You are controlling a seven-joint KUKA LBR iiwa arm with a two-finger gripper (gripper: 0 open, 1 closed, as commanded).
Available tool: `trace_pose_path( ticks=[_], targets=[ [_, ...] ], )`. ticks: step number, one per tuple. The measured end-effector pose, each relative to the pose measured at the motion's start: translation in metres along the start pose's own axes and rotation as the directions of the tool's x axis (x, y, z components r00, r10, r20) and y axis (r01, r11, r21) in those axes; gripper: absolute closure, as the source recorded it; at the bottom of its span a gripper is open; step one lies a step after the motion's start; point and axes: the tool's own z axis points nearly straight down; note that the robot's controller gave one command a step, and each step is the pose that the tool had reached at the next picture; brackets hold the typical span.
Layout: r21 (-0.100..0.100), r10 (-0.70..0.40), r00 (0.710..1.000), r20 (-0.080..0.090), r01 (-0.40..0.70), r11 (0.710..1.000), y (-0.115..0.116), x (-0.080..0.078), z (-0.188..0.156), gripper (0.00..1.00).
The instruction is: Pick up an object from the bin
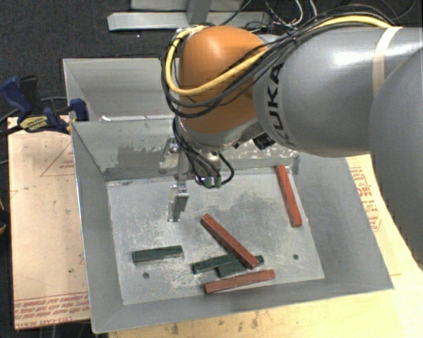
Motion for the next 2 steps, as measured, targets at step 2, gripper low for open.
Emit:
trace_pose_path(
  ticks=[2],
  targets=[
    [-0.001,-0.058,0.998,0.007,0.058,0.998,0.002,0.012,0.033,0.0]
  ],
)
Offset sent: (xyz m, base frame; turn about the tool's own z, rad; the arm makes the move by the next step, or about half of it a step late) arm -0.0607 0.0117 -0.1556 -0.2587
